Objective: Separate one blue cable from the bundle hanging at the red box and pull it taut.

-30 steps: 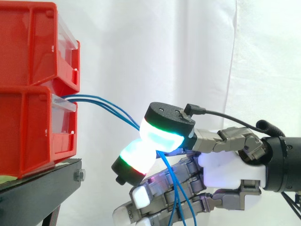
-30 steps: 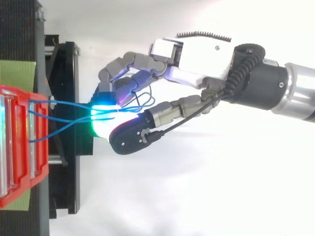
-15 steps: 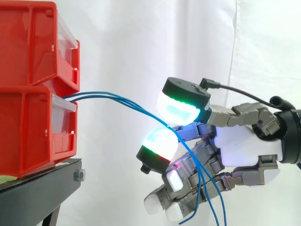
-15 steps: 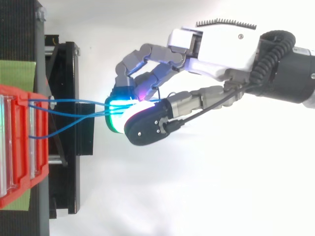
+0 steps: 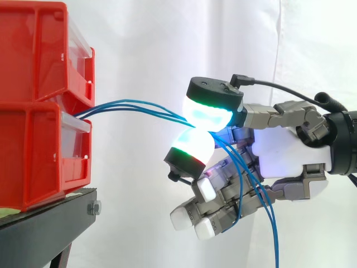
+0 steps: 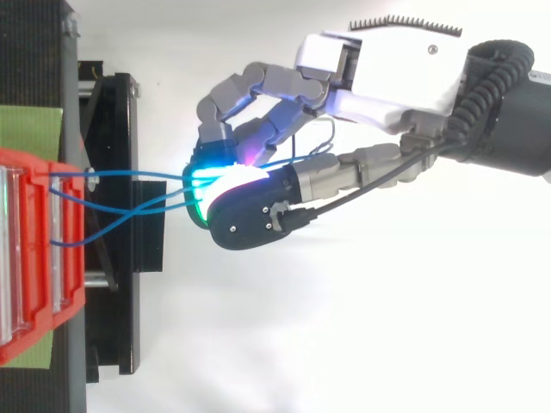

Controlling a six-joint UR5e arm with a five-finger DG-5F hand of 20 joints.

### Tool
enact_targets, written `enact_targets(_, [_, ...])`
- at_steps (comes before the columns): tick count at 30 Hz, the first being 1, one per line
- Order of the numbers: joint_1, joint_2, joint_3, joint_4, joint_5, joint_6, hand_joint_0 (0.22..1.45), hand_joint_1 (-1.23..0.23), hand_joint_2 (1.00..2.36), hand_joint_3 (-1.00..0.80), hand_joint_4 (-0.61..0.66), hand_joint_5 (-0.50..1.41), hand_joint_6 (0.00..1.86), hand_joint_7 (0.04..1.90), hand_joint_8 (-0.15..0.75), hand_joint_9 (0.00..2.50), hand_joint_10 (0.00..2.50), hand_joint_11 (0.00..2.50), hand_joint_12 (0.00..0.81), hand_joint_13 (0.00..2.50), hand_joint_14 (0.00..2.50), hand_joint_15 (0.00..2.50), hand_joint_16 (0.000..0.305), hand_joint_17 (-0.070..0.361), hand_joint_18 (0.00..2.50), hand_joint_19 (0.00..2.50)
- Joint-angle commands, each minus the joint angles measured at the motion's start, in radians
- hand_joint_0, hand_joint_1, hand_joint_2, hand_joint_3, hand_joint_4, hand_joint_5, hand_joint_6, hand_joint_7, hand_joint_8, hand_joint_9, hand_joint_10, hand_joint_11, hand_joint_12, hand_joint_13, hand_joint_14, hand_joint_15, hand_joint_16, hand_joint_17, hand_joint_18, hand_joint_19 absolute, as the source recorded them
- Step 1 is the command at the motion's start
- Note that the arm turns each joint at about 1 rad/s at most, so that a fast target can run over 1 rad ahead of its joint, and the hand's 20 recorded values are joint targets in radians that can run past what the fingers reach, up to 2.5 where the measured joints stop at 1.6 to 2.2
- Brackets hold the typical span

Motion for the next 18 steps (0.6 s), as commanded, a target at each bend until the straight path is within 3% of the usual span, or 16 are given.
enact_targets(1, [-0.001,0.0,0.001,0.001,0.001,0.0,0.72,-0.87,1.02,-0.24,0.11,-0.18,0.94,1.34,0.353,0.87,0.02,0.79,0.365,0.76,0.02,0.39,0.039,0.088,0.59,0.35])
enact_targets(5, [-0.004,0.0,0.001,0.001,0.004,0.0,0.79,-0.86,1.0,-0.5,0.13,-0.18,0.94,1.37,0.349,0.88,0.02,0.79,0.366,0.75,0.01,0.37,0.04,0.09,0.6,0.33])
enact_targets(8, [-0.005,0.0,0.001,0.001,0.007,0.0,0.78,-0.87,1.0,-0.5,0.16,-0.18,0.94,1.33,0.348,0.89,0.02,0.79,0.368,0.75,0.01,0.36,0.04,0.091,0.61,0.3])
enact_targets(11, [-0.005,0.0,0.001,0.003,0.009,-0.002,0.73,-0.88,1.0,-0.5,0.23,-0.17,0.93,1.38,0.353,0.94,0.02,0.83,0.364,0.74,0.01,0.37,0.04,0.091,0.61,0.31])
enact_targets(14, [-0.007,0.0,0.001,0.003,0.012,-0.003,0.63,-0.87,1.0,-0.5,0.22,-0.16,0.93,1.3,0.357,0.99,0.02,0.85,0.36,0.75,0.01,0.38,0.04,0.09,0.61,0.34])
enact_targets(18, [-0.007,-0.001,0.001,0.003,0.013,-0.005,0.51,-0.75,1.0,-0.5,0.22,-0.15,0.93,1.25,0.372,1.04,0.02,0.86,0.374,0.76,0.01,0.39,0.043,0.098,0.62,0.35])
